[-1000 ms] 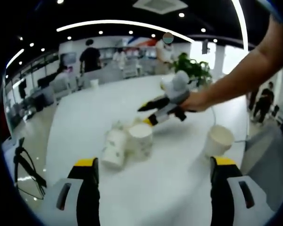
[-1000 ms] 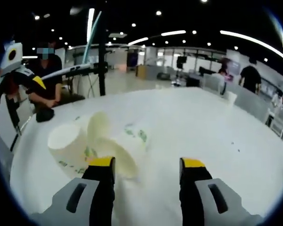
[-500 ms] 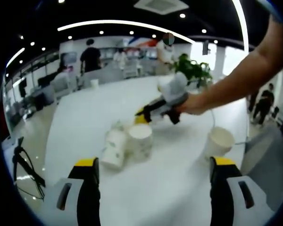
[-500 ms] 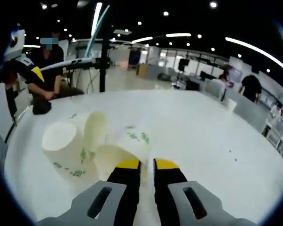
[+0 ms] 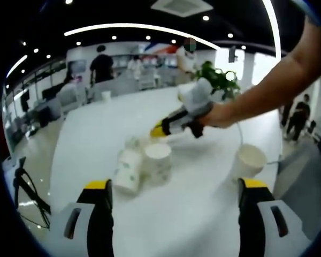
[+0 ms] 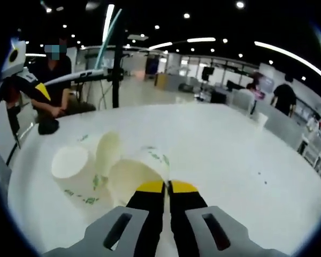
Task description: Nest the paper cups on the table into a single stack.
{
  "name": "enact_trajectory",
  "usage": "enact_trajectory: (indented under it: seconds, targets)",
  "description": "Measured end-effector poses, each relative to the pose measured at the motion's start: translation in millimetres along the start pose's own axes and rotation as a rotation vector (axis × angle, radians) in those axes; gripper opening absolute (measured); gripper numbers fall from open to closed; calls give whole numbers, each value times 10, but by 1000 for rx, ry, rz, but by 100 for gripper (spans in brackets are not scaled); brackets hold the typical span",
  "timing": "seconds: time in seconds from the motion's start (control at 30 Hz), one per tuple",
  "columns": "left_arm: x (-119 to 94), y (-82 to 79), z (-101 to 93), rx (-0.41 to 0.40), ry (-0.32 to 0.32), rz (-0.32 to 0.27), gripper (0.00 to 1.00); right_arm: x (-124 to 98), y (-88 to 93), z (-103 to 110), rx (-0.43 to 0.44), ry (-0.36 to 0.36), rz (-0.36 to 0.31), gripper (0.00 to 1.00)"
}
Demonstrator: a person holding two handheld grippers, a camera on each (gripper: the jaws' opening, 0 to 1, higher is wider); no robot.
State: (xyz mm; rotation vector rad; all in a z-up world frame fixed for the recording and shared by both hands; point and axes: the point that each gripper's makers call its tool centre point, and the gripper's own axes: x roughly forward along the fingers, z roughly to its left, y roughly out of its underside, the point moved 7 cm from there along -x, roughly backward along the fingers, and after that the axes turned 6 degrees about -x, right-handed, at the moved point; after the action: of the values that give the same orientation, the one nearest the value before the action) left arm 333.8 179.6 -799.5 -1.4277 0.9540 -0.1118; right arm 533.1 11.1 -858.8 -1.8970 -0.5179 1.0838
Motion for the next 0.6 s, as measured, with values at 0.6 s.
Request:
enact_trajectory:
  seconds: [0.6]
  targets:
    - [30, -15, 12, -7, 9, -9, 96, -142, -459, -261, -35, -35, 43, 0]
